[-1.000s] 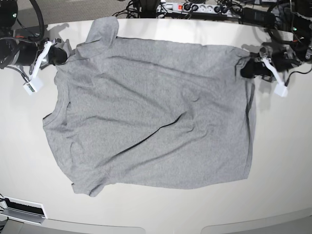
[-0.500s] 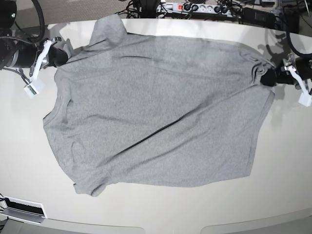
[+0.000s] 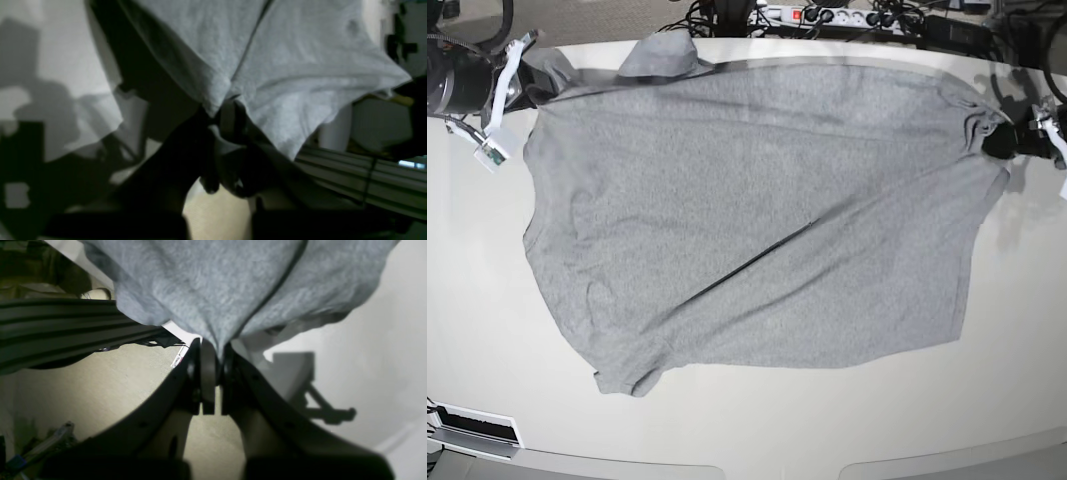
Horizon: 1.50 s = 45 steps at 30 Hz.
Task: Layout the t-shirt on the table in an organized manner, then fold the t-shirt properly
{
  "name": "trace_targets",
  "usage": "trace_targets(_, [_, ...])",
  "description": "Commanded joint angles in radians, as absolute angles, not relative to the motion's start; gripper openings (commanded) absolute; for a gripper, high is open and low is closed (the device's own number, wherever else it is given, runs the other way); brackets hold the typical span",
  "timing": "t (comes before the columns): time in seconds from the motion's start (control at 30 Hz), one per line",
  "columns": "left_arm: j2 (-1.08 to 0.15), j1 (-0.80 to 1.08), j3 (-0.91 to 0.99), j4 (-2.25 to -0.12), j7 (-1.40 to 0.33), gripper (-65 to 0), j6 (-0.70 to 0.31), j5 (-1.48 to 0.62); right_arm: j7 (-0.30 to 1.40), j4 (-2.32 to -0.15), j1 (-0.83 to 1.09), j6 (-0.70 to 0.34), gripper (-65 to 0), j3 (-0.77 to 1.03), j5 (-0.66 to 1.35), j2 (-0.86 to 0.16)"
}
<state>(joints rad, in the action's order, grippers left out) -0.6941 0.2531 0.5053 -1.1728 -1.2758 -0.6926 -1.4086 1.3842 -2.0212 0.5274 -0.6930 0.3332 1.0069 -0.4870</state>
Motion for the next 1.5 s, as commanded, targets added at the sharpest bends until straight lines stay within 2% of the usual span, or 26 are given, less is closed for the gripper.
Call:
trace_targets(0.0, [-0.728,0.263,0.516,-1.185,-1.287,-65.0,-0.698,-1.441,1.378,-2.048,0.547,-0.698,-65.0,0.341,1.021,-0.502])
trace_targets(0.4, [-0.816,0.318,0.516,-1.185,-1.354,-65.0,-0.698,-1.484,1.393,-2.158,0.635,-0.698,-65.0,0.342,1.018,-0.502])
trace_targets(0.6, [-0.805,0.265,0.517,-1.185,-1.229,-65.0,-0.698,-1.484,1.293,-2.158,0.606,-0.698,-65.0,0.341,1.013,-0.499])
trace_targets(0.8, [-0.764,0.176,0.517,-1.185,-1.199,-65.0,-0.698,-1.454,1.202,-2.157,0.587,-0.698,-65.0,0.34,1.005,-0.496])
trace_targets(0.9, [-0.731,0.133,0.516,-1.185,-1.172,-65.0,-0.698,-1.386,1.103,-2.157,0.584,-0.698,-65.0,0.327,0.906,-0.496])
trace_targets(1.03, [-0.702,0.116,0.516,-1.185,-1.056,-65.0,-0.698,-1.269,0.97,-2.157,0.584,-0.698,-65.0,0.287,0.773,-0.496])
trace_targets(1.23, [-0.695,0.115,0.516,-1.185,-0.947,-65.0,-0.698,-1.175,0.952,-2.116,0.516,-0.694,-65.0,0.187,0.654,-0.496])
trace_targets(1.47, [-0.695,0.115,0.516,-1.185,-0.905,-65.0,-0.698,-1.123,0.953,-1.944,0.366,-0.631,-65.0,0.117,0.65,-0.496])
